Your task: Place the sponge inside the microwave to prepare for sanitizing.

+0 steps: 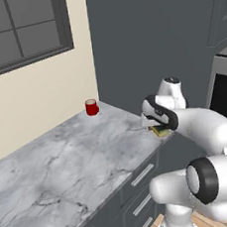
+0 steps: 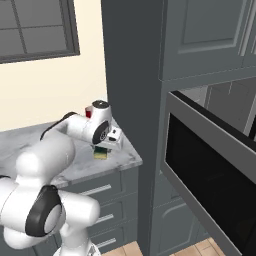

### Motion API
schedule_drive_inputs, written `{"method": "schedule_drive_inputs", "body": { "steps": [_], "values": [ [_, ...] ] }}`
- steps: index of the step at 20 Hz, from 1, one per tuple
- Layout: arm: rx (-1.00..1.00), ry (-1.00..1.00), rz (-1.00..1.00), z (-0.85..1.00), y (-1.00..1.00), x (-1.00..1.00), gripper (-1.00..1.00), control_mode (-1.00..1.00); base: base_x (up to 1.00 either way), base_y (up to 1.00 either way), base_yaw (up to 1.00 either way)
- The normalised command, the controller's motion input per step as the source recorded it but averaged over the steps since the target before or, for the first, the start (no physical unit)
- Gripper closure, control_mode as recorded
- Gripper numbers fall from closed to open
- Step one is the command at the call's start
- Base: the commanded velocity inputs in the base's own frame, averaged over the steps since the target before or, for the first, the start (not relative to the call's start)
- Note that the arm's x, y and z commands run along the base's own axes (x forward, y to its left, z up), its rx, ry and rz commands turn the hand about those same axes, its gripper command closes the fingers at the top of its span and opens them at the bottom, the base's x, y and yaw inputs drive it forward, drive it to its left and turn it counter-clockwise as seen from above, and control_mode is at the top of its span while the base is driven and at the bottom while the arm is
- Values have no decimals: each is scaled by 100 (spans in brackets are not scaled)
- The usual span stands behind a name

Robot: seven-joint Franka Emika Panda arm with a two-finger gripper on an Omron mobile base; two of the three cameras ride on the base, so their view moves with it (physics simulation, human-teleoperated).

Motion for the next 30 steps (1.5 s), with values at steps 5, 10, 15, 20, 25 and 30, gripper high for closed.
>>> {"method": "schedule_drive_inputs", "body": {
  "steps": [5, 10, 15, 20, 25, 30],
  "values": [
    [-1, 0, 0, 19, 2, -59, 100, -100, 0, 0, 0],
    [-1, 0, 0, 18, 2, -60, 100, -100, 0, 0, 0],
    [-3, -2, 0, 16, 1, -55, 100, -100, 0, 0, 0],
    [-6, -5, 0, 15, 4, -50, 100, -100, 0, 0, 0],
    [-4, -8, 0, 14, 4, -36, 100, -100, 0, 0, 0],
    [-2, -1, 0, 1, 4, -2, 100, -100, 0, 0, 0]
  ]
}}
